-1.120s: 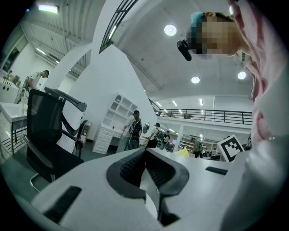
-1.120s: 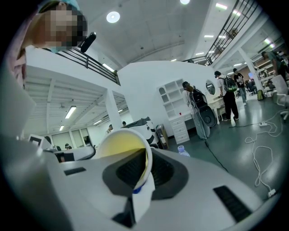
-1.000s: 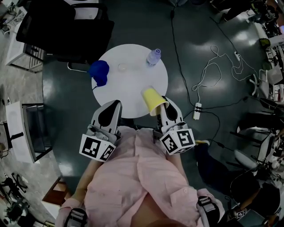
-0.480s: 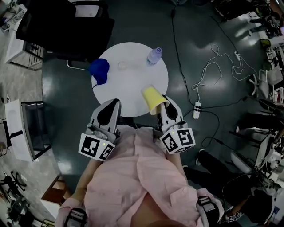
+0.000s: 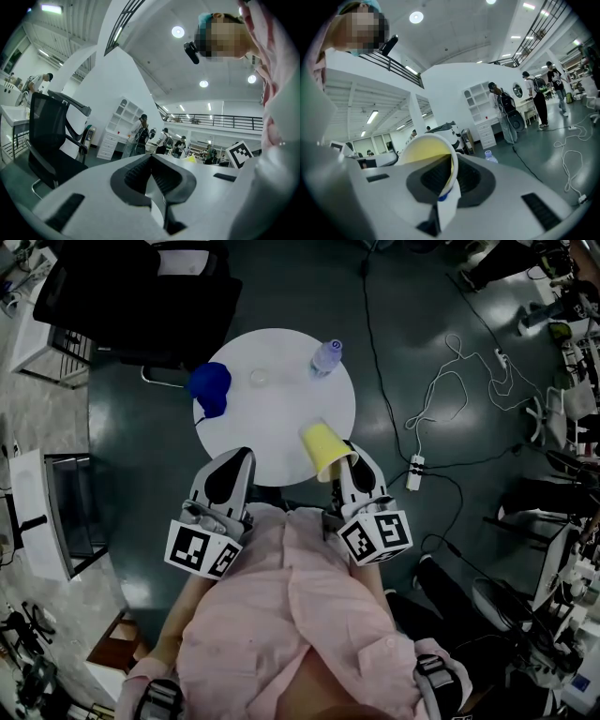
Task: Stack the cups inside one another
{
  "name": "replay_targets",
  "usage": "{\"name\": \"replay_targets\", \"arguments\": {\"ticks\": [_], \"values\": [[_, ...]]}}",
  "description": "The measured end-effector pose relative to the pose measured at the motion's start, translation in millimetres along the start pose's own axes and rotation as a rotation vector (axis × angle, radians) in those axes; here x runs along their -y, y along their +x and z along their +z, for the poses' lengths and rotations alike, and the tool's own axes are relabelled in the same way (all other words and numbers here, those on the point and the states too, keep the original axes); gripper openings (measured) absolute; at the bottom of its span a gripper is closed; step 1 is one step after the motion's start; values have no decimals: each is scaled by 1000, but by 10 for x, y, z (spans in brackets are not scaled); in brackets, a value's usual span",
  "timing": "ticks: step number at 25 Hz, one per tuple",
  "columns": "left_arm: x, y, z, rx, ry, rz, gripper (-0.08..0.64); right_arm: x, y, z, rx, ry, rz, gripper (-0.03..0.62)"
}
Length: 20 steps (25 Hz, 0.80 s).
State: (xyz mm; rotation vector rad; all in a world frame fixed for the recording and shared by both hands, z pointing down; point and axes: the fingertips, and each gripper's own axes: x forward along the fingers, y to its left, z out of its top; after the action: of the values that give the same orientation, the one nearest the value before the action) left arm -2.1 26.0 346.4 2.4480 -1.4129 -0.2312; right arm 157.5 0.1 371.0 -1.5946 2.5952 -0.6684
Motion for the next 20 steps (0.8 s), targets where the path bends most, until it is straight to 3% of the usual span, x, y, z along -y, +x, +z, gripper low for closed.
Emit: {"name": "replay_targets", "arguments": {"ticks": [20], "values": [[-177, -41, 41, -9, -9, -8, 18, -103, 109, -7, -3, 5, -23, 40]]}}
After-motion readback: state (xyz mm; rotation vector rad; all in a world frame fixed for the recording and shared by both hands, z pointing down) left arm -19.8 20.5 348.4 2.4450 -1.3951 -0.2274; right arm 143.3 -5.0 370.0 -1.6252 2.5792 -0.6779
